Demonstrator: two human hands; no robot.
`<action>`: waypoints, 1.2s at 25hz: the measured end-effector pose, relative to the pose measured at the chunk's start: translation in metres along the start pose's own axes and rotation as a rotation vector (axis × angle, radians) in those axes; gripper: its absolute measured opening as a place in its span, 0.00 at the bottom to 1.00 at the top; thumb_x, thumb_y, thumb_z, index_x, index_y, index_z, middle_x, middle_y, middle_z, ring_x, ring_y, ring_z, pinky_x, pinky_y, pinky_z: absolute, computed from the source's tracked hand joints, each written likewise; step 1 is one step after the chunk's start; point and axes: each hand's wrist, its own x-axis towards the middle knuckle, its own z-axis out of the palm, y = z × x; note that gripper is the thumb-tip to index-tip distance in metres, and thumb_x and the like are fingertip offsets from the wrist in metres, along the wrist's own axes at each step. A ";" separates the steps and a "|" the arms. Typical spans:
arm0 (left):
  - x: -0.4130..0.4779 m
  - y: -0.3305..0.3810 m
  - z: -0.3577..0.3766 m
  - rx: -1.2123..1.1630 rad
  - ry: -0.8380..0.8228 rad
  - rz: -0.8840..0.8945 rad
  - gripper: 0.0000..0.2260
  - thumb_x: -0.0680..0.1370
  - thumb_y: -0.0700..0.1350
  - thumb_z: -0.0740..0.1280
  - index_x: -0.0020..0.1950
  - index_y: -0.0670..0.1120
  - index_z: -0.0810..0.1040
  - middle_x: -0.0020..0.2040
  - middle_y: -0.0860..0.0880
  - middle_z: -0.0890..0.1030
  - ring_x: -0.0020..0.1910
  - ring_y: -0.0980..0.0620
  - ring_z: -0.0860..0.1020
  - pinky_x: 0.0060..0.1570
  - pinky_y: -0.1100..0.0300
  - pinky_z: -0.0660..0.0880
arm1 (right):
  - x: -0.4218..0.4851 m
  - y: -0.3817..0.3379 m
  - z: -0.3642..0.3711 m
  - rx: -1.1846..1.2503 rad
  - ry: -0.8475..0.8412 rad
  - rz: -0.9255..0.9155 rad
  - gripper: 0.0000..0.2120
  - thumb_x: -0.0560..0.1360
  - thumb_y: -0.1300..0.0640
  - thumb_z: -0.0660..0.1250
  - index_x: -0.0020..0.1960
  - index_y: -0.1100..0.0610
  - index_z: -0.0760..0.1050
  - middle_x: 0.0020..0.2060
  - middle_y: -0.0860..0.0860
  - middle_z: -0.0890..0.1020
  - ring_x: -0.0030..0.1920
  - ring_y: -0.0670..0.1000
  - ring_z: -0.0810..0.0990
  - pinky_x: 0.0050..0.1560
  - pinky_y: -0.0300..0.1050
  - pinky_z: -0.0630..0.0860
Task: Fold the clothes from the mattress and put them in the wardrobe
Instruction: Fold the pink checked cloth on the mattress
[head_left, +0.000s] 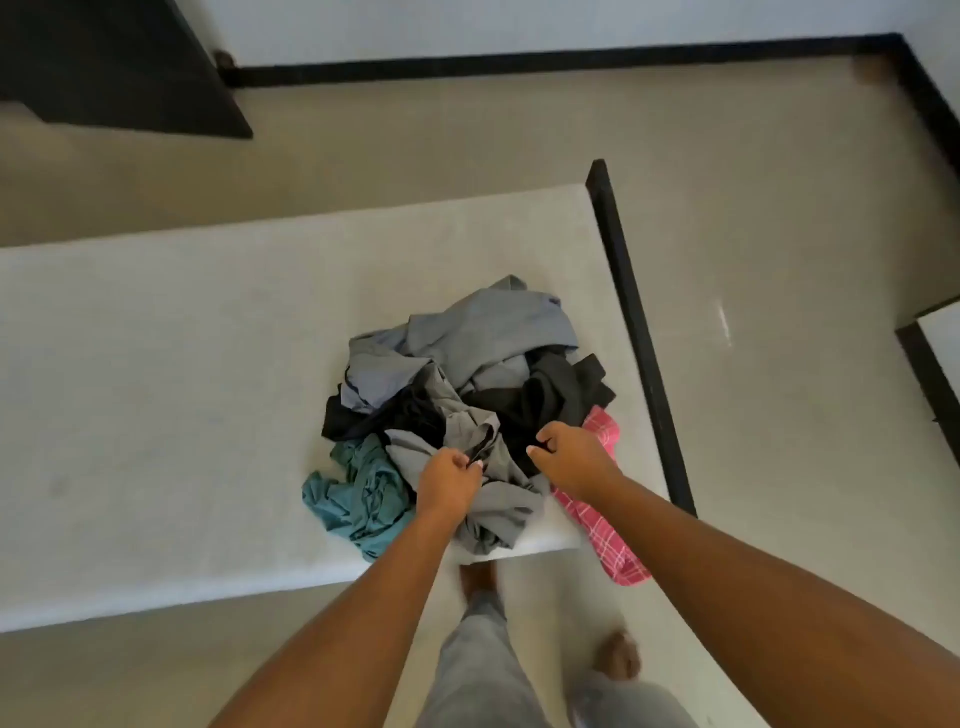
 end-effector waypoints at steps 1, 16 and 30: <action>0.011 0.002 0.004 -0.006 -0.011 0.013 0.10 0.81 0.49 0.69 0.51 0.42 0.75 0.48 0.44 0.79 0.49 0.42 0.78 0.53 0.49 0.76 | 0.007 0.000 0.003 0.002 0.002 0.034 0.22 0.81 0.47 0.66 0.70 0.57 0.73 0.63 0.58 0.78 0.59 0.57 0.80 0.59 0.50 0.77; 0.105 0.007 0.162 0.103 -0.414 0.017 0.15 0.80 0.44 0.70 0.66 0.41 0.79 0.63 0.43 0.82 0.62 0.43 0.80 0.63 0.53 0.76 | 0.133 0.137 0.063 -0.032 -0.124 0.430 0.24 0.76 0.47 0.71 0.70 0.52 0.72 0.63 0.57 0.80 0.63 0.62 0.78 0.65 0.56 0.76; 0.050 0.023 0.170 -0.011 -0.479 -0.078 0.31 0.78 0.43 0.73 0.77 0.40 0.63 0.71 0.42 0.75 0.68 0.44 0.75 0.62 0.57 0.73 | 0.041 0.136 0.041 0.899 0.056 0.630 0.18 0.76 0.57 0.70 0.63 0.54 0.70 0.52 0.52 0.78 0.48 0.53 0.81 0.41 0.42 0.79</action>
